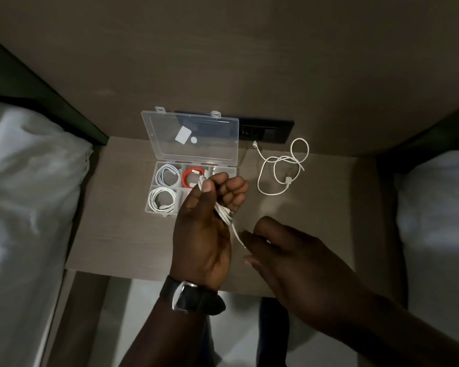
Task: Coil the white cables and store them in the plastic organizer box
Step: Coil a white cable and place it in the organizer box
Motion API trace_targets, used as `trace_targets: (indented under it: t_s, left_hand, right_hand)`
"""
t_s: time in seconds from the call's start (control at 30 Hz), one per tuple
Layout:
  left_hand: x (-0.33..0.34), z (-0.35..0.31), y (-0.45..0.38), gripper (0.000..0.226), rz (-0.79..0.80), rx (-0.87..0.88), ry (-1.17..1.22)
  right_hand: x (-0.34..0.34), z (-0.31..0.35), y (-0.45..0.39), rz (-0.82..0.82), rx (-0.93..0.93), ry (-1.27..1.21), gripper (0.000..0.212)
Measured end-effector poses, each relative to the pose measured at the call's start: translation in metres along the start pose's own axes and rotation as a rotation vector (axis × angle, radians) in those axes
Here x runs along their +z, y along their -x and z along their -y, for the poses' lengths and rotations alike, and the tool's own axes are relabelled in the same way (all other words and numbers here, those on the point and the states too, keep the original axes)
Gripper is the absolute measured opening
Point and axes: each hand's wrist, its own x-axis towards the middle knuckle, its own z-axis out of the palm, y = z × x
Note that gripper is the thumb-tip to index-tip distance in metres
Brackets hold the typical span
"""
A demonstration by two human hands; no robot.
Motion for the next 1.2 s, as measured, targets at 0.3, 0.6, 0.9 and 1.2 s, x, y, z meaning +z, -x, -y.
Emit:
trace_targets:
  t_s: [0.3,0.6,0.9,1.2]
  left_hand:
    - [-0.001,0.004,0.018,0.034,0.049,-0.067,-0.629]
    - [-0.004,-0.005,0.022,0.020,0.324,-0.397,-0.371]
    - [-0.017,-0.008,0.015,0.056,0.608,-0.337,-0.414]
    - [-0.021,0.011,0.015,0.026,0.273,-0.028,-0.520]
  right_hand:
    - [-0.007,-0.011,-0.019,-0.245,0.278,-0.799,0.011]
    - [0.000,-0.025,-0.017,-0.253,0.524,-0.964,0.020]
    - [-0.008,-0.034,-0.025,0.029,0.396,-1.161,0.031]
    - [0.017,-0.034,-0.048,-0.133,0.317,-1.209,0.020]
